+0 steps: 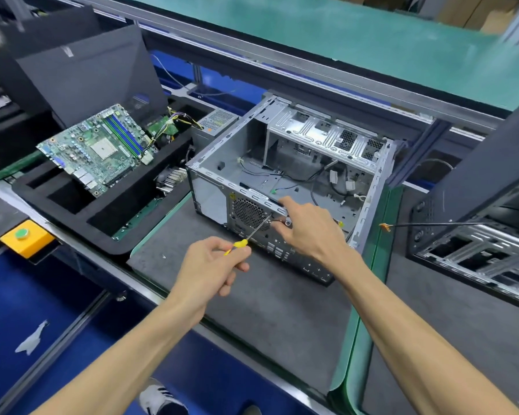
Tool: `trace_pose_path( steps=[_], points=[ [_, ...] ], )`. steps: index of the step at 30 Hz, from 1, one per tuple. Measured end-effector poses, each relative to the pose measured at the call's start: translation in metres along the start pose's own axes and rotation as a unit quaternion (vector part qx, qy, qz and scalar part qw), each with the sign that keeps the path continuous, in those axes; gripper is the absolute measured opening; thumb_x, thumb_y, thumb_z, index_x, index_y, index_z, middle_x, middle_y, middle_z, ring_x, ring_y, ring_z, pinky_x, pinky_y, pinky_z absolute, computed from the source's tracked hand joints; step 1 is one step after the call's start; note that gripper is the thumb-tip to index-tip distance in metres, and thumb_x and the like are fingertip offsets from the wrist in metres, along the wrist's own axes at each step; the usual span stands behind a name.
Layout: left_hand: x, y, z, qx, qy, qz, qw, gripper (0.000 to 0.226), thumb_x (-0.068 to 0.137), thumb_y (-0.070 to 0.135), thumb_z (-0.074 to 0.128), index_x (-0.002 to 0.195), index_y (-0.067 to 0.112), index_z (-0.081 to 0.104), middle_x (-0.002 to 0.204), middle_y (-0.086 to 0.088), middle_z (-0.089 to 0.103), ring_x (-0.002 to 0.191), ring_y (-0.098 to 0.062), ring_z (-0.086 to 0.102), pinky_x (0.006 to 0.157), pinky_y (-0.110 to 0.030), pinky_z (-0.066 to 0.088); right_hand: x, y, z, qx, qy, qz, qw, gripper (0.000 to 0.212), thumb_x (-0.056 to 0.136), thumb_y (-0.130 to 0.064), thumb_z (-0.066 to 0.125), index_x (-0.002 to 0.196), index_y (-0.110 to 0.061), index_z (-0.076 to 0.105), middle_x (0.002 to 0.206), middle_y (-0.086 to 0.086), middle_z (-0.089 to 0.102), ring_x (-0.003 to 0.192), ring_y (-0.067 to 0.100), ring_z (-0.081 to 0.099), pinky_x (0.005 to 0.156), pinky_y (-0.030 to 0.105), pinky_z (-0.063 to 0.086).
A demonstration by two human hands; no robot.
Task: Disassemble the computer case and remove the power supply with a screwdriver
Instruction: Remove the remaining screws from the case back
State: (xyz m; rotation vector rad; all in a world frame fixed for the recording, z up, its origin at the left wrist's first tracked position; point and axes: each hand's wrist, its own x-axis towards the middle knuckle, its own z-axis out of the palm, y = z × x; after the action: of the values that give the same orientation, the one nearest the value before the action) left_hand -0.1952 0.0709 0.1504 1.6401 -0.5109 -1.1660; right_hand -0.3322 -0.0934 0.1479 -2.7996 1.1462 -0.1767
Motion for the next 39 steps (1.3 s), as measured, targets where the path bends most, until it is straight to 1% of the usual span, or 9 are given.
trace_pose_path(
  steps=[5,10,13,16,19,23,28,33,39],
  points=[
    [-0.001,0.002,-0.002,-0.089,-0.098,-0.110,0.985,0.041,0.101,0.036,0.053,0.099,-0.002,0.069,0.064,-0.002,0.055,0.043,-0.008,0.032,0.031,-0.017,0.020,0.002,0.001,0.002,0.001,0.002,-0.001,1.000,0.049,0.100,-0.049,0.052,0.137,-0.018,0.046,0.102,0.012,0.074,0.094,0.038,0.067,0.077,0.043,0.051],
    [0.001,0.004,-0.004,-0.270,-0.183,-0.220,0.919,0.031,0.100,0.034,0.050,0.097,0.004,0.060,0.058,0.004,0.033,0.036,-0.004,0.023,0.026,-0.016,0.017,0.001,0.002,0.003,0.008,0.010,-0.005,1.000,0.048,0.100,-0.047,0.053,0.137,-0.018,0.047,0.101,0.012,0.074,0.093,0.038,0.067,0.075,0.042,0.048],
    [0.001,0.000,0.002,-0.155,-0.140,-0.147,0.967,0.032,0.092,0.042,0.066,0.085,0.013,0.055,0.061,0.002,0.036,0.043,-0.009,0.017,0.030,-0.016,0.014,0.001,0.001,0.003,0.011,0.010,-0.002,1.000,0.049,0.099,-0.048,0.054,0.137,-0.018,0.048,0.101,0.012,0.074,0.094,0.038,0.067,0.075,0.041,0.047],
    [0.002,-0.004,0.004,-0.036,-0.047,-0.043,0.997,0.032,0.089,0.035,0.072,0.090,0.006,0.058,0.064,-0.003,0.054,0.043,-0.012,0.026,0.035,-0.017,0.019,0.001,0.001,0.002,0.012,0.006,0.002,1.000,0.049,0.100,-0.048,0.054,0.138,-0.019,0.047,0.101,0.011,0.073,0.094,0.038,0.067,0.077,0.042,0.049],
    [0.002,-0.002,0.004,-0.014,-0.052,-0.049,0.997,0.042,0.097,0.042,0.058,0.091,0.002,0.068,0.067,-0.004,0.063,0.044,-0.011,0.040,0.035,-0.019,0.028,0.000,0.001,0.002,0.012,0.007,0.004,1.000,0.049,0.099,-0.048,0.053,0.138,-0.019,0.047,0.100,0.012,0.073,0.094,0.038,0.067,0.077,0.043,0.049],
    [0.004,-0.004,0.004,-0.037,-0.104,-0.099,0.989,0.046,0.104,0.040,0.046,0.100,0.001,0.069,0.060,0.000,0.053,0.044,-0.012,0.038,0.035,-0.018,0.024,0.000,-0.001,0.000,0.009,0.005,0.008,1.000,0.048,0.099,-0.047,0.054,0.138,-0.019,0.047,0.099,0.011,0.072,0.093,0.038,0.067,0.075,0.042,0.047],
    [0.007,-0.005,0.007,-0.050,-0.095,-0.090,0.990,0.036,0.092,0.045,0.066,0.092,0.011,0.053,0.060,0.002,0.047,0.044,-0.012,0.030,0.034,-0.016,0.018,-0.002,-0.004,0.000,0.005,-0.013,0.016,1.000,0.043,0.098,-0.037,0.049,0.135,-0.016,0.047,0.084,0.004,0.066,0.084,0.036,0.064,0.067,0.038,0.037],
    [0.005,-0.006,0.007,-0.061,-0.049,-0.051,0.996,0.032,0.091,0.035,0.070,0.091,0.004,0.065,0.073,-0.007,0.069,0.046,-0.012,0.044,0.035,-0.019,0.031,-0.002,-0.003,-0.004,0.055,-0.018,0.034,0.998,0.047,0.097,-0.034,0.045,0.142,-0.020,0.046,0.098,0.009,0.072,0.093,0.037,0.063,0.072,0.039,0.036],
    [0.007,-0.005,0.004,-0.073,-0.071,-0.073,0.992,0.042,0.102,0.040,0.051,0.100,0.003,0.071,0.063,-0.003,0.057,0.045,-0.012,0.038,0.034,-0.018,0.026,-0.002,-0.006,-0.006,0.062,-0.028,0.043,0.997,0.049,0.100,-0.038,0.040,0.145,-0.020,0.045,0.109,0.011,0.071,0.103,0.036,0.063,0.077,0.041,0.035]
  ],
)
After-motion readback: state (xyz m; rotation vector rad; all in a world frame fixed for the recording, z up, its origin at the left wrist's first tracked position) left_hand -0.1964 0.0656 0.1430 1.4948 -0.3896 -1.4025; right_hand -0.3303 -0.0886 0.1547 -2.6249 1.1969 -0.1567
